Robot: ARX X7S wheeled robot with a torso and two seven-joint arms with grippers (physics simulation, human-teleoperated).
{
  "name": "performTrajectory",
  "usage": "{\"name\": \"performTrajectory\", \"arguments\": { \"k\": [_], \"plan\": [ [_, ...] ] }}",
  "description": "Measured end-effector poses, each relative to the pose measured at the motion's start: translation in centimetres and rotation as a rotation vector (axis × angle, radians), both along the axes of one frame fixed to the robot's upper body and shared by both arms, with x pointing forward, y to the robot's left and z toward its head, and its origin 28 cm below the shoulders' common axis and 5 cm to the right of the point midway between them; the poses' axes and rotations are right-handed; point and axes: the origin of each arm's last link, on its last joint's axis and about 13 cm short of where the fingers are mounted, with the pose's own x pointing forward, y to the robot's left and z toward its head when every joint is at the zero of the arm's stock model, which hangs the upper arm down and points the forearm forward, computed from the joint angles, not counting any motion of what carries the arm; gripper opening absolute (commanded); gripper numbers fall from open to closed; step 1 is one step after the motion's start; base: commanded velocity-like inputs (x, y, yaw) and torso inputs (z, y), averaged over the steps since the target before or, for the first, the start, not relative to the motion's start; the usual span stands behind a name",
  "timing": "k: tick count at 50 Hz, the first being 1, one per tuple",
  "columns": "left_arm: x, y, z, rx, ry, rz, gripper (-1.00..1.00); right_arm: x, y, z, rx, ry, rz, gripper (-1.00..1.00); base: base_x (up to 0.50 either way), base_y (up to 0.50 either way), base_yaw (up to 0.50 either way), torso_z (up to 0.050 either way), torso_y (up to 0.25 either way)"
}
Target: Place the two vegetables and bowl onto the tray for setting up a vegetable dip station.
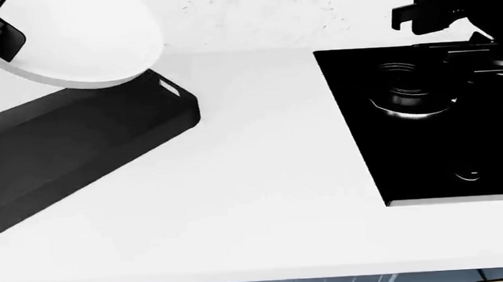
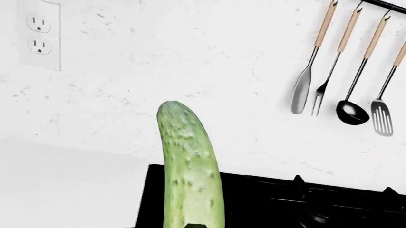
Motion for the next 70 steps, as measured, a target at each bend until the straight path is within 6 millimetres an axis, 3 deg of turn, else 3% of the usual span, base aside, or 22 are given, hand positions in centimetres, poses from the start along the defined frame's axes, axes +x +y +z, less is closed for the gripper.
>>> {"name": "performTrajectory", "arguments": {
  "k": [24, 39, 52, 70],
  "plan": [
    [-0.1, -0.2, 0.0, 0.007, 0.001, -0.008, -1.00, 0.0, 0.0, 0.0, 0.004, -0.006, -0.001, -1.00, 0.11, 0.50, 0.00, 0.000, 0.001],
    [0.0, -0.7, -0.5, 0.051, 0.030, -0.061, -1.00, 0.0, 0.0, 0.2, 0.037, -0.030, -0.001, -1.00, 0.00, 0.00, 0.00, 0.001, 0.001],
    [-0.2, -1.6, -2.3, 0.095, 0.090, -0.113, -1.00, -0.1, -0.1, 0.2, 0.047, -0.039, -0.007, -1.00, 0.00, 0.00, 0.00, 0.000, 0.001],
    [-3.1, -1.2, -3.9, 0.119, 0.137, -0.090, -1.00, -0.1, -0.2, 0.3, 0.056, -0.046, -0.007, -1.00, 0.00, 0.00, 0.00, 0.000, 0.001]
  ]
}}
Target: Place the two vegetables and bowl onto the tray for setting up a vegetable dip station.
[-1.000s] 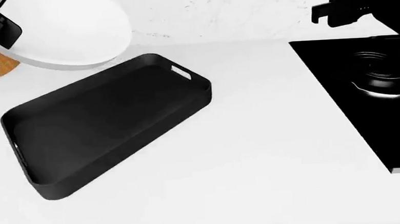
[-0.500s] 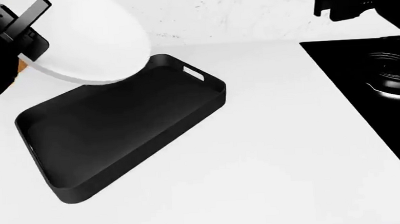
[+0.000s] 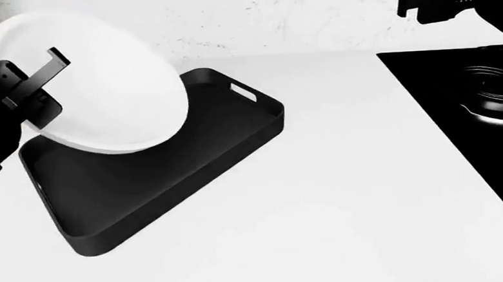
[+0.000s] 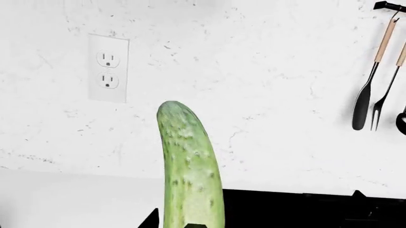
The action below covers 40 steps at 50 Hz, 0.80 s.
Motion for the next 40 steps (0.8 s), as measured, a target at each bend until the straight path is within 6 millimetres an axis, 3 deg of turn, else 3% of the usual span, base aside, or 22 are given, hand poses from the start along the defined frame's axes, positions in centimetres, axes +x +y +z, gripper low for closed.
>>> {"name": "performTrajectory", "arguments": {
  "k": [14, 40],
  "plan": [
    [-1.5, -0.7, -0.7, 0.007, 0.017, -0.029, -1.00, 0.1, 0.1, 0.0, -0.003, 0.000, 0.004, -1.00, 0.00, 0.00, 0.00, 0.001, 0.000],
    [-1.9, -1.2, -1.3, 0.022, 0.043, -0.036, -1.00, 0.0, 0.0, 0.1, 0.000, -0.003, 0.001, -1.00, 0.00, 0.00, 0.00, 0.000, 0.001]
  ]
}}
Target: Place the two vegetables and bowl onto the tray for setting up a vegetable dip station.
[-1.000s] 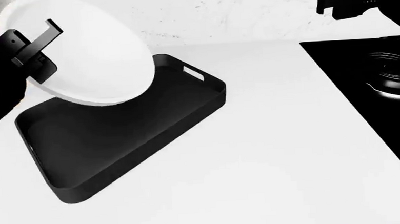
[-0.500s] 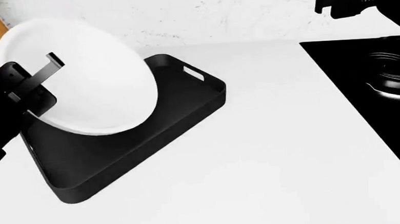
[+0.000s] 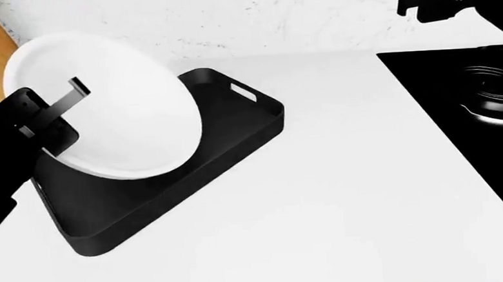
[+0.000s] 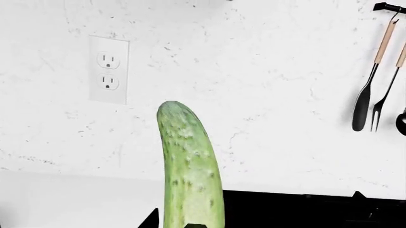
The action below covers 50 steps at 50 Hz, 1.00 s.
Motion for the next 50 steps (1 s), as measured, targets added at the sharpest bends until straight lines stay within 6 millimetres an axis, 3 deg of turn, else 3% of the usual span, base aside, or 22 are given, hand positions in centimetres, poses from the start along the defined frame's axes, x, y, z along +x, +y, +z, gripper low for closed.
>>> {"name": "performTrajectory", "arguments": {
  "k": [10, 11, 38, 50],
  "plan": [
    [0.0, 0.0, -0.2, 0.009, 0.017, 0.010, -1.00, 0.0, 0.0, 0.0, 0.000, -0.002, -0.003, -1.00, 0.00, 0.00, 0.00, 0.000, 0.000],
    [0.0, -0.1, -0.3, 0.010, 0.020, 0.011, 1.00, 0.0, 0.0, 0.0, 0.000, -0.002, -0.003, -1.00, 0.00, 0.00, 0.00, 0.000, 0.000],
    [-0.1, -0.3, -0.1, 0.025, 0.029, 0.002, 1.00, 0.0, -0.1, 0.0, 0.000, -0.002, -0.003, -1.00, 0.00, 0.00, 0.00, 0.000, 0.000],
    [-0.4, 0.0, 1.2, 0.074, -0.034, 0.044, 1.00, 0.4, 0.4, -0.2, -0.009, 0.007, 0.010, -1.00, 0.00, 0.00, 0.00, 0.001, 0.001]
  ]
}}
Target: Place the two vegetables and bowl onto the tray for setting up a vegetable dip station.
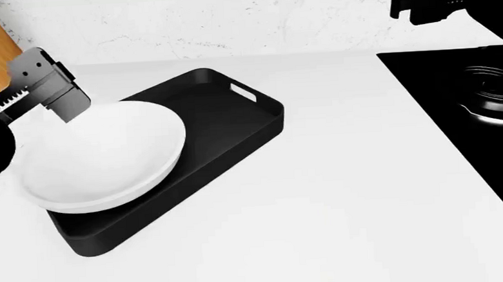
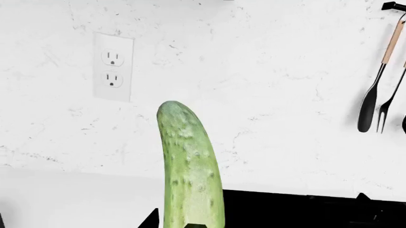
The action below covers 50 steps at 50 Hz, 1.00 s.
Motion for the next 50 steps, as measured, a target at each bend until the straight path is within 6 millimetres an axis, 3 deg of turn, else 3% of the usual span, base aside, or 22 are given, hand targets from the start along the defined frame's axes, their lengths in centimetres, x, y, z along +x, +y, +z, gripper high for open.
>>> {"name": "performTrajectory", "arguments": {
  "k": [15, 37, 50],
  "plan": [
    [-0.8, 1.0, 2.9, 0.074, -0.168, 0.040, 1.00, 3.0, 3.3, -1.2, -0.028, 0.050, 0.119, -1.00, 0.00, 0.00, 0.00, 0.000, 0.000],
    [-1.4, 1.0, 4.0, 0.097, -0.246, 0.027, 1.00, 11.5, 9.3, -0.5, 0.034, 0.172, 0.282, -1.00, 0.00, 0.00, 0.00, 0.000, 0.000],
    [-1.4, 0.8, 3.9, 0.099, -0.245, 0.018, 1.00, 12.7, 11.7, -1.8, 0.005, 0.320, 0.410, -1.00, 0.00, 0.00, 0.00, 0.000, 0.000]
  ]
}}
